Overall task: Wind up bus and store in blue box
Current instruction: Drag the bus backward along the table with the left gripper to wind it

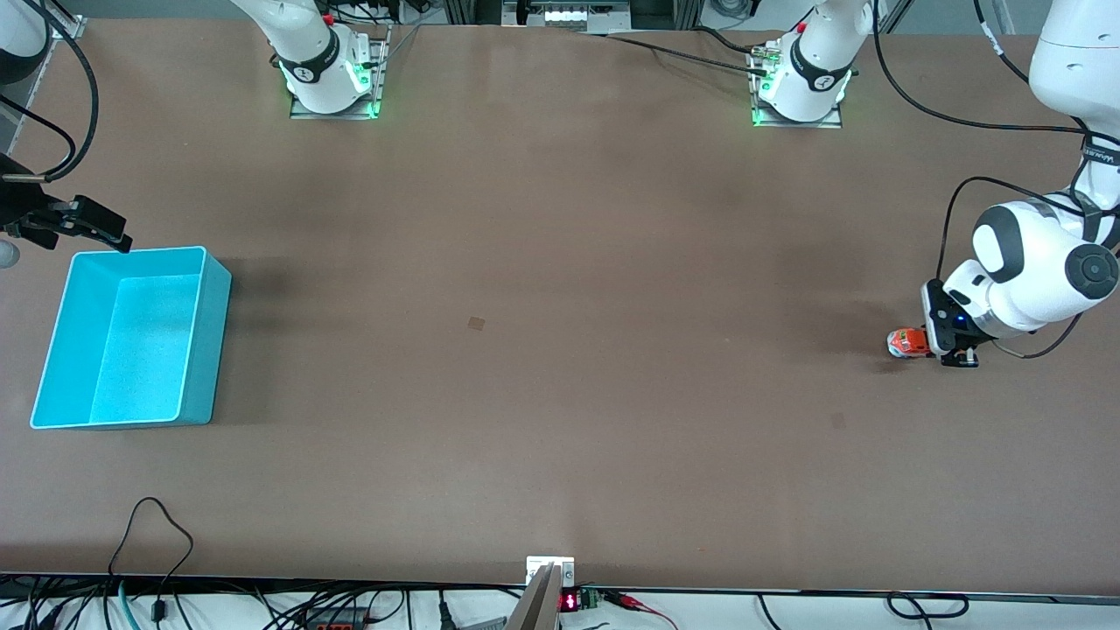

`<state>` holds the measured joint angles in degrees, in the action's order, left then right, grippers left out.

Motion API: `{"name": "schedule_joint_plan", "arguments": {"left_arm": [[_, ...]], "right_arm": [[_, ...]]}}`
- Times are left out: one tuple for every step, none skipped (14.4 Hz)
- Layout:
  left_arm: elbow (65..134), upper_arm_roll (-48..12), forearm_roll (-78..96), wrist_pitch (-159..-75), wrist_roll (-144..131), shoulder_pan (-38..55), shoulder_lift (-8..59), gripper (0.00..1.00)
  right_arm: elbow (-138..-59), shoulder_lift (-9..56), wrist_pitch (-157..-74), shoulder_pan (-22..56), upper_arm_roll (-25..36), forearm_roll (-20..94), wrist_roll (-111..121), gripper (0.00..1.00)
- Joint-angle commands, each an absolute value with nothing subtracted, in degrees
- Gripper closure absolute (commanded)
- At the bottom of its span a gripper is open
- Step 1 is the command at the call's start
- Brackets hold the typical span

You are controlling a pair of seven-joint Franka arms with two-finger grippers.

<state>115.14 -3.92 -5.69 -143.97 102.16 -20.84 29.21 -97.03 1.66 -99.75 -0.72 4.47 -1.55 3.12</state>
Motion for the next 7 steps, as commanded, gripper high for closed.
{"name": "schedule_joint_plan", "arguments": {"left_arm": [[112.2, -4.0, -6.5, -145.8, 105.2, -22.3, 34.7, 0.87], [112.2, -4.0, -6.6, -145.8, 105.2, -22.4, 34.7, 0.87], [112.2, -4.0, -6.6, -145.8, 105.2, -22.4, 34.7, 0.85], [112.2, -3.9, -6.5, -145.8, 105.2, -22.4, 34.7, 0.81], [112.2, -4.0, -6.5, -145.8, 105.2, -22.5, 34.6, 0.48], [112.2, -4.0, -6.6, -145.6, 105.3, -22.4, 34.3, 0.00], [112.2, -4.0, -6.6, -145.5, 105.2, -22.4, 33.9, 0.00]], "right_arm": [[-96.9, 1.4, -99.9, -1.1, 4.0, -1.5, 2.8, 0.00], [-96.9, 1.4, -99.9, -1.1, 4.1, -1.5, 2.8, 0.00], [-96.9, 1.4, -99.9, -1.1, 4.1, -1.5, 2.8, 0.00], [-96.9, 1.4, -99.9, -1.1, 4.1, -1.5, 2.8, 0.00], [-96.9, 1.4, -99.9, -1.1, 4.0, -1.5, 2.8, 0.00], [-96.9, 1.4, -99.9, -1.1, 4.0, -1.5, 2.8, 0.00], [-96.9, 1.5, -99.9, -1.1, 4.0, -1.5, 2.8, 0.00]]}}
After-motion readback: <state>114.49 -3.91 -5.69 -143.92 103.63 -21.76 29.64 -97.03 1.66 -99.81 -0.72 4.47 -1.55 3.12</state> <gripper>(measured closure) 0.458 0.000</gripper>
